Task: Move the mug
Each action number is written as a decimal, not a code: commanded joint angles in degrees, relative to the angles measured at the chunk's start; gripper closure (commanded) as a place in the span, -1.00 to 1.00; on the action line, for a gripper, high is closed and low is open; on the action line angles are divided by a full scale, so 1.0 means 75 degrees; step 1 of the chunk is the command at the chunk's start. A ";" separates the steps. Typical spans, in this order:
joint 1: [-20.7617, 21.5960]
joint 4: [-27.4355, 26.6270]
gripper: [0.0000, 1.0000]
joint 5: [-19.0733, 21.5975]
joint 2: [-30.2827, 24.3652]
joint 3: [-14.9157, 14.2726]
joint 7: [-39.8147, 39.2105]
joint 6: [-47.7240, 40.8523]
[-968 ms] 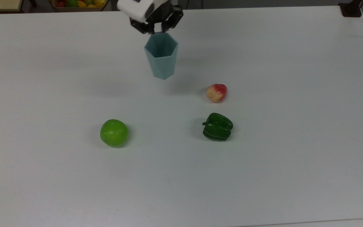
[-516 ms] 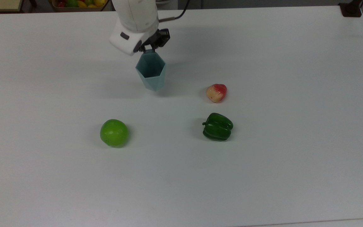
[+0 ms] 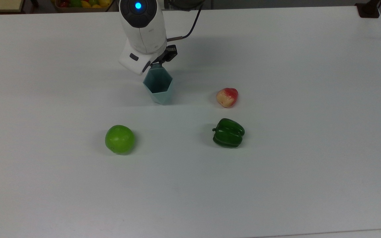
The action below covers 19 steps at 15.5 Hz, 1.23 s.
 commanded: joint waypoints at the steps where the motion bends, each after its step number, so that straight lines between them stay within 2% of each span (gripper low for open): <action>1: 0.0009 -0.0292 1.00 -0.0150 -0.0076 0.0019 -0.0024 0.0293; 2: 0.0009 -0.0280 1.00 -0.0150 -0.0064 0.0019 -0.0024 0.0305; 4: -0.0002 -0.0292 0.75 -0.0150 -0.0052 0.0019 -0.0024 0.0282; 9: -0.0014 -0.0362 -0.57 -0.0150 -0.0087 0.0008 0.0058 0.0235; 11: -0.0049 -0.0292 -0.95 -0.0150 -0.0227 0.0019 0.0385 0.0211; 15: -0.0189 -0.0129 -1.00 -0.0056 -0.0929 -0.0004 0.0818 0.0199; 17: -0.0633 0.0117 -1.00 0.0026 -0.1304 0.0007 0.0902 0.0164; 19: -0.0729 0.0212 -1.00 0.0003 -0.1656 -0.0027 0.1123 0.0048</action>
